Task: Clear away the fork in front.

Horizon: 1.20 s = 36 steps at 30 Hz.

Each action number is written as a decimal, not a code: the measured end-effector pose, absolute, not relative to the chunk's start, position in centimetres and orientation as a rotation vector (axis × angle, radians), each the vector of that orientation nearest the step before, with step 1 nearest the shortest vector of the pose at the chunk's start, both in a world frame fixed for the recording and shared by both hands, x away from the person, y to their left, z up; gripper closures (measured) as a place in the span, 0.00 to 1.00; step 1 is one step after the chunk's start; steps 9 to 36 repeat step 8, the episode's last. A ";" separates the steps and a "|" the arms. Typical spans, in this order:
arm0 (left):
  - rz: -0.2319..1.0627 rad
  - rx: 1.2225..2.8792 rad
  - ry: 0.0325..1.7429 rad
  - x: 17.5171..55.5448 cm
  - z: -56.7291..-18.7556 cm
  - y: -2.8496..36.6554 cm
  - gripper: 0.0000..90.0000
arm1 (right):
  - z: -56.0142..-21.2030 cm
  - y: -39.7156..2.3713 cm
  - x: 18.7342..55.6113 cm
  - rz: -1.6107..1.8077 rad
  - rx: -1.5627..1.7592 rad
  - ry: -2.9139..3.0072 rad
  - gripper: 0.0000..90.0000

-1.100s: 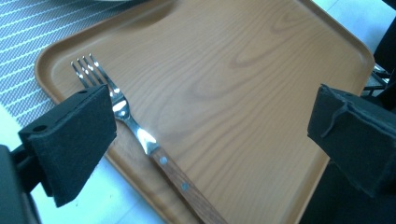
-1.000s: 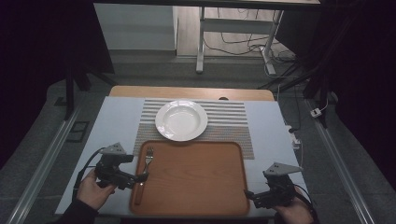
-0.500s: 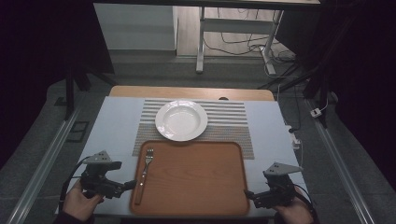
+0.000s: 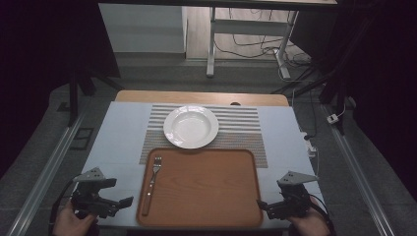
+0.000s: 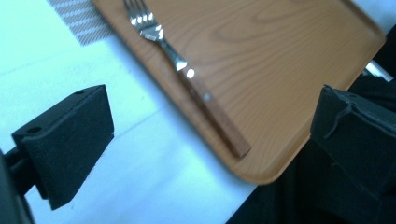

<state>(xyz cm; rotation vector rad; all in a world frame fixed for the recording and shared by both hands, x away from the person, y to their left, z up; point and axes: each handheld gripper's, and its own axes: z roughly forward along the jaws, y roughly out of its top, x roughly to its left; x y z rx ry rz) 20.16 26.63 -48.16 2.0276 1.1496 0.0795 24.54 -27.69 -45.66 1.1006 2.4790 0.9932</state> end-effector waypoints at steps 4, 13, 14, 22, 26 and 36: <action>0.083 2.037 1.177 19.8 -48.2 26.9 0.00 | -45.7 -27.7 24.6 0.991 1.105 2.478 0.00; 0.065 2.031 1.189 20.0 -48.3 27.1 0.00 | -45.7 -27.7 24.6 0.987 1.105 2.477 0.00; 0.065 2.031 1.189 20.0 -48.3 27.1 0.00 | -45.7 -27.7 24.6 0.987 1.105 2.477 0.00; 0.065 2.031 1.189 20.0 -48.3 27.1 0.00 | -45.7 -27.7 24.6 0.987 1.105 2.477 0.00; 0.065 2.031 1.189 20.0 -48.3 27.1 0.00 | -45.7 -27.7 24.6 0.987 1.105 2.477 0.00; 0.065 2.031 1.189 20.0 -48.3 27.1 0.00 | -45.7 -27.7 24.6 0.987 1.105 2.477 0.00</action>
